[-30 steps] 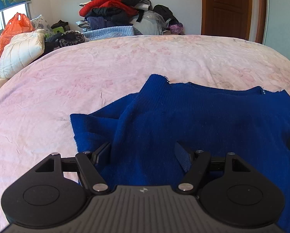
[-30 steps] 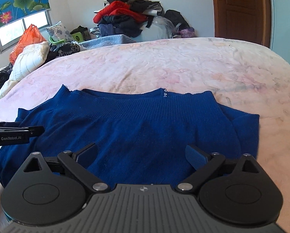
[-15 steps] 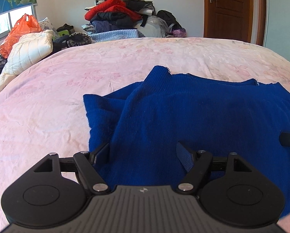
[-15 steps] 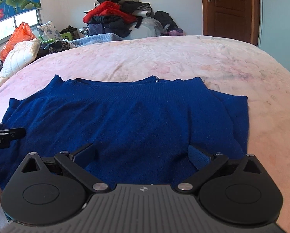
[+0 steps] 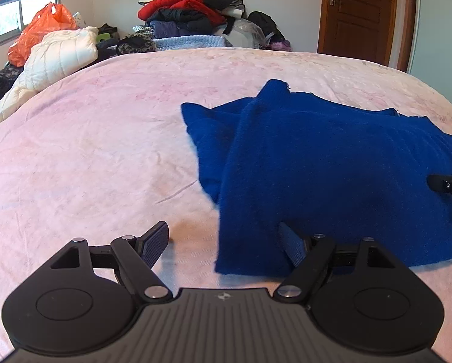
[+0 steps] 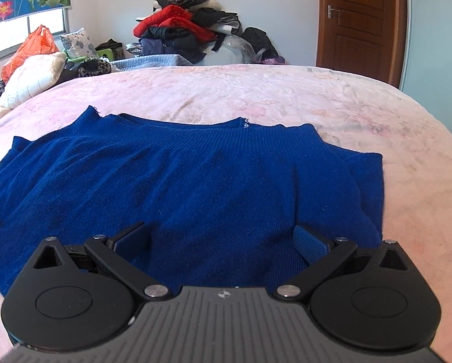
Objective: Fold small clothes
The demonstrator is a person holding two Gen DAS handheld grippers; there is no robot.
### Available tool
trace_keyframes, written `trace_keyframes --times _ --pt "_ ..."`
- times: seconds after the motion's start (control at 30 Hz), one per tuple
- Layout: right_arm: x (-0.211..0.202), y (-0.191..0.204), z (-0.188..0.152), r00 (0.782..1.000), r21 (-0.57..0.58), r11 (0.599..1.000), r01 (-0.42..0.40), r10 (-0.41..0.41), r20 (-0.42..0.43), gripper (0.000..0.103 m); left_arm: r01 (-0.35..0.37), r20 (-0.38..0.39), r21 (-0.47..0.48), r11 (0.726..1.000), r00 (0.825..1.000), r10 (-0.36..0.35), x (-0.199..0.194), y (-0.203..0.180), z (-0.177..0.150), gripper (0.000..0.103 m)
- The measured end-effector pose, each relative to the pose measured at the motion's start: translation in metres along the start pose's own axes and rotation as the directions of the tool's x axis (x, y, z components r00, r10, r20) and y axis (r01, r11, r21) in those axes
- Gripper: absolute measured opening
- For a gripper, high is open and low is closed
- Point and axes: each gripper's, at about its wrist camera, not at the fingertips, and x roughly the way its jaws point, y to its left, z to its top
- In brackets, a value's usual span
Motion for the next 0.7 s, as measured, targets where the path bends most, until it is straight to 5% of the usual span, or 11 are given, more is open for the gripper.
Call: trace_keyframes --times 0.27,0.47,0.7 --pt "-0.022 0.007 0.015 0.997 0.047 0.996 -0.079 0.078 0.015 0.103 -0.041 0.008 0.006 0.999 0.999 0.041 -0.004 -0.003 0.005 0.079" --pt "-0.036 0.046 0.021 0.996 -0.136 0.988 -0.078 0.083 0.035 0.103 -0.047 -0.025 -0.011 0.999 0.999 0.046 0.001 -0.004 0.001 0.079" --pt "-0.046 0.098 0.021 0.995 -0.419 0.908 0.023 0.019 0.094 0.102 -0.040 -0.038 -0.030 0.999 0.999 0.039 0.000 -0.001 0.000 0.080"
